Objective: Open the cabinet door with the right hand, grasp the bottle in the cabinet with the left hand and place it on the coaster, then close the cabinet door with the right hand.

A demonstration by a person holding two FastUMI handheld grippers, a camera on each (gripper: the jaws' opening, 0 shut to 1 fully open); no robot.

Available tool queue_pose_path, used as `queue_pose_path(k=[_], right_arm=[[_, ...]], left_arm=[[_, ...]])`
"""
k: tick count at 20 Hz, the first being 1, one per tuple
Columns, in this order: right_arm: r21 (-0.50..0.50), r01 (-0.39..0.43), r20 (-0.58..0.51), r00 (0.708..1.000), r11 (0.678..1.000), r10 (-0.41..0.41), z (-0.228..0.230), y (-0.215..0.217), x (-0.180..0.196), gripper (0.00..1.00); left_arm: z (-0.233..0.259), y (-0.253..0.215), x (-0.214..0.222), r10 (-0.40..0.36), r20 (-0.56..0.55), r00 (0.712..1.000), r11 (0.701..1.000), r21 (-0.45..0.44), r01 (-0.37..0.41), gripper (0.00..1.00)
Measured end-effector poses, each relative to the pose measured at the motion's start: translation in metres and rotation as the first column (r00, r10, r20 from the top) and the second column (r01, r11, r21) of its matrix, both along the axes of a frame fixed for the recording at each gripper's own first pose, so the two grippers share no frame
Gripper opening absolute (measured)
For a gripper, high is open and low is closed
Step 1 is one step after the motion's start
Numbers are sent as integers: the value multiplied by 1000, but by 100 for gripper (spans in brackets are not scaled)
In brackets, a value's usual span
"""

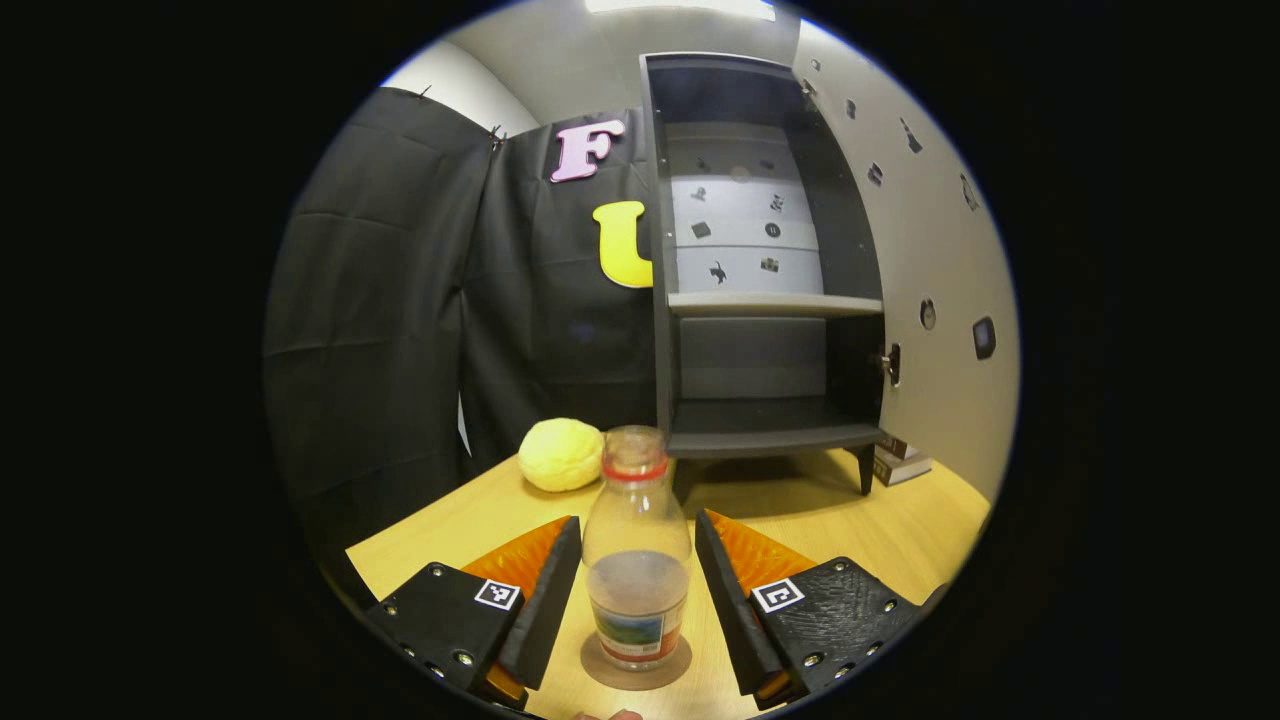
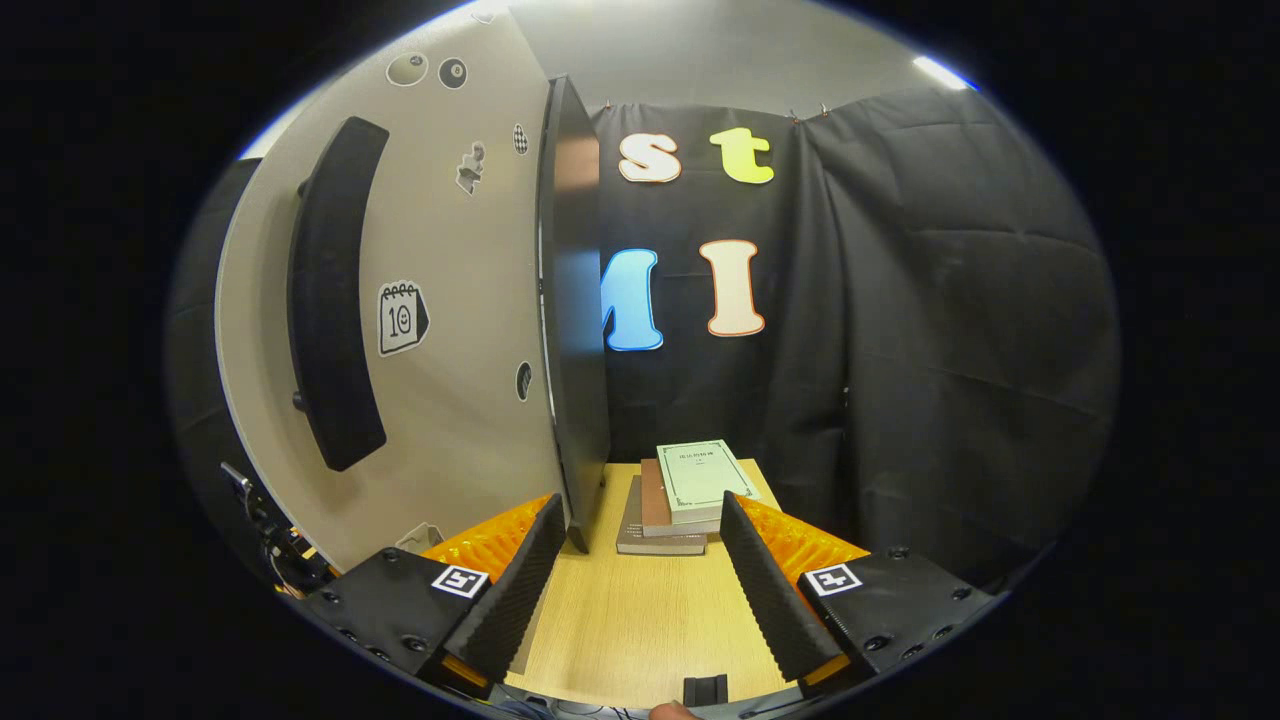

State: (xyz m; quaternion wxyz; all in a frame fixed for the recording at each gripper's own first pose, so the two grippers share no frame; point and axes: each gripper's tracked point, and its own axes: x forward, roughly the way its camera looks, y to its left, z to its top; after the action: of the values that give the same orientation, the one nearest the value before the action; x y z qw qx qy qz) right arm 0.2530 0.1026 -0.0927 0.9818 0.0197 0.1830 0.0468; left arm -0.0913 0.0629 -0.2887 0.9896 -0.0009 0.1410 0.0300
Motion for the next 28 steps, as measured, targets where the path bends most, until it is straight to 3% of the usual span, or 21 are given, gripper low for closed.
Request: queue_pose_path(k=[9,14,15,17,22,23,24,25,26,27,28], right_arm=[[77,7,58,998,997,-12,22,-7,2,99],[135,-26,103,995,990,12,50,-3,6,98],[147,-38,111,994,988,21,57,-1,7,93],[160,-60,126,991,985,40,70,5,8,98],[137,-101,152,985,985,80,94,23,5,98],[129,-112,151,984,985,92,96,30,4,92],[113,-114,147,984,987,96,96,37,3,98],[91,-106,154,984,990,91,99,38,3,90],[66,-102,156,984,993,91,100,39,2,95],[44,-99,162,983,994,91,101,42,4,89],[23,-92,164,983,995,87,103,44,3,89]], left_arm=[[77,5,8,-8,81,997,999,45,5,66],[148,11,1,9,119,993,998,63,-17,66],[165,13,-1,14,130,991,997,77,-24,66],[192,18,-4,19,143,989,994,107,-34,64],[223,28,-11,19,119,993,995,92,-30,66],[225,32,-9,16,119,993,996,81,-25,66],[229,36,-8,12,121,993,997,75,-21,66],[230,42,-7,9,120,993,997,77,-18,66],[231,49,-5,8,126,992,996,85,-19,66],[234,56,-3,7,135,991,996,90,-19,66],[237,62,-1,4,140,990,996,88,-17,66]])
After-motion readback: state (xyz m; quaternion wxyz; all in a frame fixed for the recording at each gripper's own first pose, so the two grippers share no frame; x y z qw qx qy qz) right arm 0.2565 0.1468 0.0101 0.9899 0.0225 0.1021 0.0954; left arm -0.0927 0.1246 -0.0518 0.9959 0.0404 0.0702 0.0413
